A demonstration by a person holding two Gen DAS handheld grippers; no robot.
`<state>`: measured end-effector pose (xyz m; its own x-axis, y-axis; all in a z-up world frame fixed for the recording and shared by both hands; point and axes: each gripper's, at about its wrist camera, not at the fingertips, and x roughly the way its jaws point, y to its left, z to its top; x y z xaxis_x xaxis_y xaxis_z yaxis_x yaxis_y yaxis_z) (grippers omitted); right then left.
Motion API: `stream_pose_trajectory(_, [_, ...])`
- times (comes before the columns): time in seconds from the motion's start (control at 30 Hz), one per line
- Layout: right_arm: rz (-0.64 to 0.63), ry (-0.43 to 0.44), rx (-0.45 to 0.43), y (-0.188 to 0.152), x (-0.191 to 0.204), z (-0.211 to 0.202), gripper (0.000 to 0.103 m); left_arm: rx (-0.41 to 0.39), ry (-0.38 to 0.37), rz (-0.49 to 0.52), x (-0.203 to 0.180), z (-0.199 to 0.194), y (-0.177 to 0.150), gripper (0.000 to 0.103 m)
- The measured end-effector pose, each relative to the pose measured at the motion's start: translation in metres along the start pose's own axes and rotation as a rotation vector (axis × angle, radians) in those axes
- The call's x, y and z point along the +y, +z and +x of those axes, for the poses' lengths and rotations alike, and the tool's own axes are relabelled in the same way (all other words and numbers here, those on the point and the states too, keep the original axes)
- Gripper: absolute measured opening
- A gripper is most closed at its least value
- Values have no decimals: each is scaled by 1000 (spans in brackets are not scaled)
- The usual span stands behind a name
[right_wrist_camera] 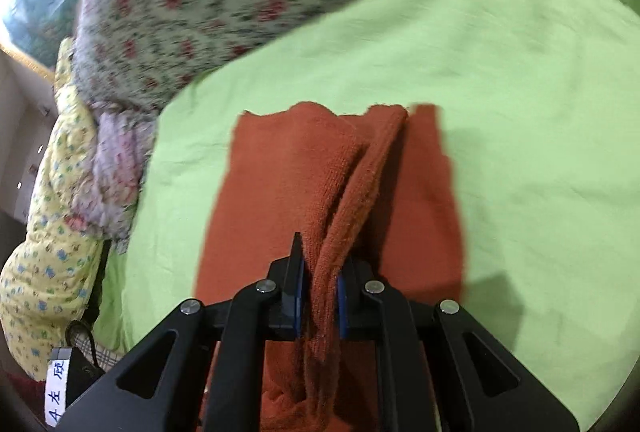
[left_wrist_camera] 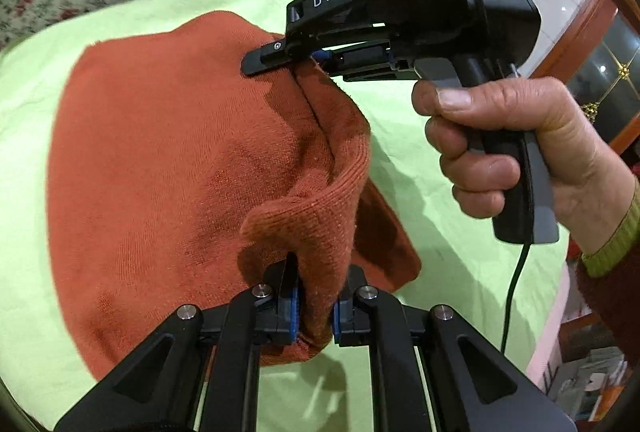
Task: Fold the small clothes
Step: 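Open both grippers and release the lengthwise-folded sweater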
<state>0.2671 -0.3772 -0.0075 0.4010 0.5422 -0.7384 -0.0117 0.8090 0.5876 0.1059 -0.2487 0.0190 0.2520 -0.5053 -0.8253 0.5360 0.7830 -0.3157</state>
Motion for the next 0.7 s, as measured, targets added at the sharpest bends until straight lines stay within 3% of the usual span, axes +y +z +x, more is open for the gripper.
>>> stream_pose_trajectory(0.2, [75,28,13,-4,-32,7,17,75,-29,-22,12,25,1,14])
stream_pose_trajectory(0.3, [131,25,29,-7,-44,10,21,88,-60,-20,25,24,7,24])
stream_pose_trajectory(0.37, [132,7,-1,-11,-45,-1,27,103,-84,-9,29,17,3,38])
stream_pose_trajectory(0.43, [131,-41,-38,-16,-43,-15,35,102,-83,11,34,2,-6,39])
stream_pose_trajectory(0.57, [133,-101,-110,-29,-39,-46,36,93,-27,14,58,-28,-27,42])
stream_pose_trajectory(0.63, [127,-70,-138,-36,-32,-57,36,90,43,-5,76,-39,-39,49])
stream_pose_trajectory(0.7, [106,-33,-135,-42,-21,-60,36,98,100,-25,100,-44,-52,49])
